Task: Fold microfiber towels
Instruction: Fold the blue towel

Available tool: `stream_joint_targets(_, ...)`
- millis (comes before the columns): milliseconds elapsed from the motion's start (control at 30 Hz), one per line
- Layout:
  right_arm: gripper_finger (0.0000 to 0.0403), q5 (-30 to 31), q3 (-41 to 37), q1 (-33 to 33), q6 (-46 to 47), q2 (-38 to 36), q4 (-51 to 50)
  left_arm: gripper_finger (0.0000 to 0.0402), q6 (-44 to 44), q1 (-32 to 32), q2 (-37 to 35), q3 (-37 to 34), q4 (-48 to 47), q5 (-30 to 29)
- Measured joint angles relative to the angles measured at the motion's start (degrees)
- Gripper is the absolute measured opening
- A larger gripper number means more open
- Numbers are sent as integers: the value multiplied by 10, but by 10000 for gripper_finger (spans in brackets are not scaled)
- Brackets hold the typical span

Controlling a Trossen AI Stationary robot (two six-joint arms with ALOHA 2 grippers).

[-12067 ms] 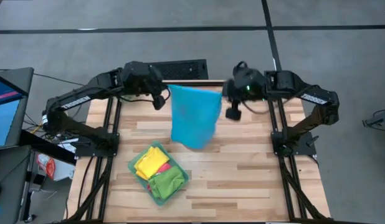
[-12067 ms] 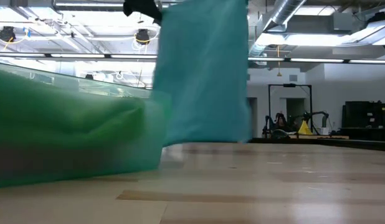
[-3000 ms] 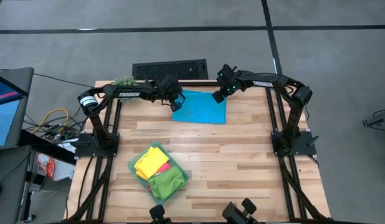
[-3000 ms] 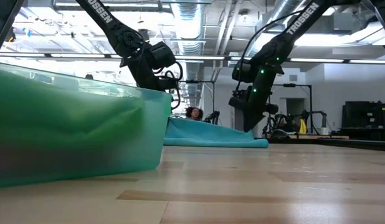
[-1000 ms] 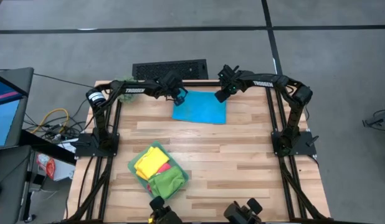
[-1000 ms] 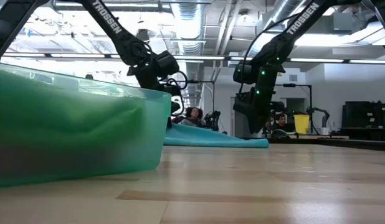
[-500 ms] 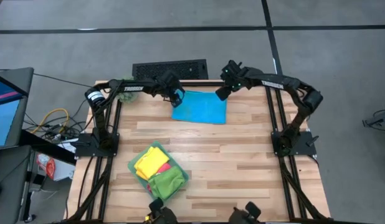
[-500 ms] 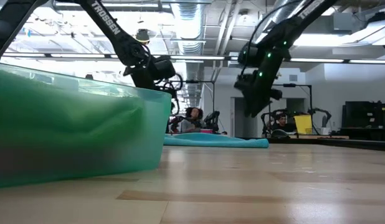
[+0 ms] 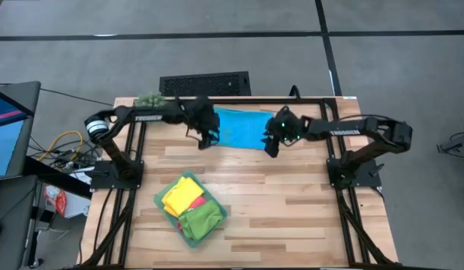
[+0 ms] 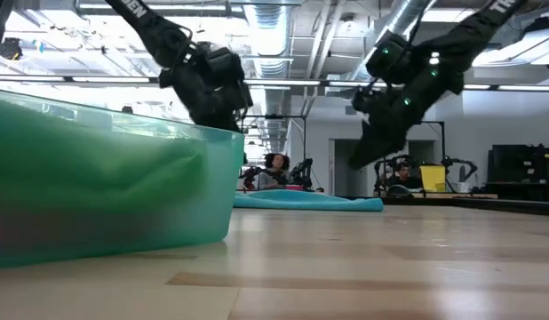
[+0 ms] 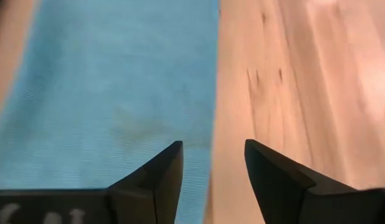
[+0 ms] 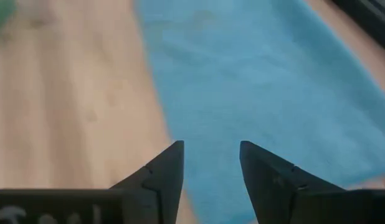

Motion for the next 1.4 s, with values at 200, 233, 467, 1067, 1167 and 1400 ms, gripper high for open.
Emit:
stream_joint_targets(200,162,97,-46,31,40,24,47,153,-60,-21,0,-97,155,-81)
stream_joint_targets(233,157,96,-48,31,44,31,51,150,-72,-20,0,-107,168,-88)
stream_joint_targets(467,132,93,-64,40,77,72,59,132,-100,-18,0,-145,187,-93)
stream_joint_targets(1067,123,93,-68,52,99,88,64,123,-104,-21,-1,-215,222,-145)
stream_joint_targets(1167,123,87,-70,60,101,74,55,123,-115,-23,-1,-212,218,-146)
stream_joint_targets(1400,124,92,-69,81,58,-18,59,123,-101,-30,0,-205,211,-149)
